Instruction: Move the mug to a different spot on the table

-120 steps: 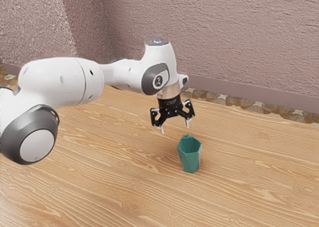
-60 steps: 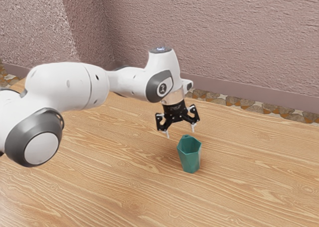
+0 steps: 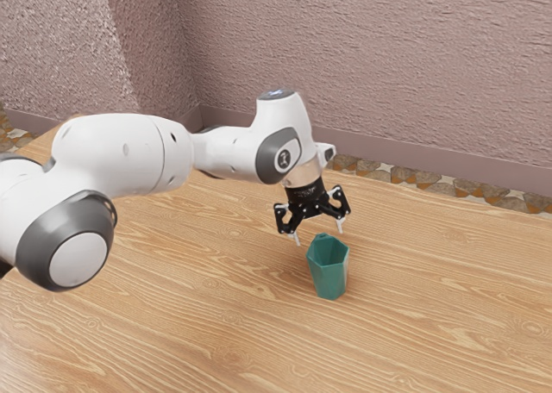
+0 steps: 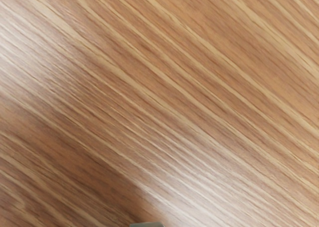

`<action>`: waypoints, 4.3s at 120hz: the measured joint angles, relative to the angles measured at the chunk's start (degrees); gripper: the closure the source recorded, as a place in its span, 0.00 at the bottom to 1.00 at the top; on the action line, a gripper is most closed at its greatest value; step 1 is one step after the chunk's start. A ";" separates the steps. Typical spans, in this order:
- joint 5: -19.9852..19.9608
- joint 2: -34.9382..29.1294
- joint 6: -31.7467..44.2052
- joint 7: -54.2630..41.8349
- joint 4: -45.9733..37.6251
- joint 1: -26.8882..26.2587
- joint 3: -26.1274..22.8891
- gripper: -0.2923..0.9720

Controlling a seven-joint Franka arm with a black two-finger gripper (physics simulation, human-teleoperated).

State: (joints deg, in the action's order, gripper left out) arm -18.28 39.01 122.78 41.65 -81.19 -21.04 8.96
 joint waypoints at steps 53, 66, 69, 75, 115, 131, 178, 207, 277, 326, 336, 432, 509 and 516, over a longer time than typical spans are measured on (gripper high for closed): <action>-3.75 1.83 0.45 -1.14 0.17 0.30 -0.44 0.23; -4.13 2.04 0.51 -1.38 0.19 0.30 -0.44 0.23; -4.18 2.06 0.53 -1.43 0.17 0.30 -0.44 0.24; -4.26 2.07 0.61 -1.52 0.13 0.30 -0.44 0.25; -4.78 2.11 0.95 -1.90 -0.04 0.30 -0.43 0.44; -4.94 2.09 1.00 -1.96 -0.04 0.30 -0.44 0.51; -4.77 2.08 1.01 -1.85 -0.04 0.29 -0.36 0.70; -5.78 2.00 0.85 -1.57 -0.10 0.51 -0.42 0.70; -9.81 -2.22 -6.81 -1.36 -1.30 3.12 -0.26 0.73; -7.46 -9.63 -16.80 -2.27 -12.58 6.83 0.05 0.73; -6.31 -11.30 -16.68 -2.74 -14.24 7.82 0.08 0.73; -5.41 -15.68 -15.10 -12.20 -18.44 21.40 0.44 0.73; -7.81 -10.03 -18.93 -16.80 -15.65 24.83 0.52 0.73; -7.90 -9.77 -18.90 -17.04 -15.52 24.93 0.53 0.73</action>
State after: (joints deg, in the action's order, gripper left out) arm -26.17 29.25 103.88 24.61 -96.71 3.90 9.49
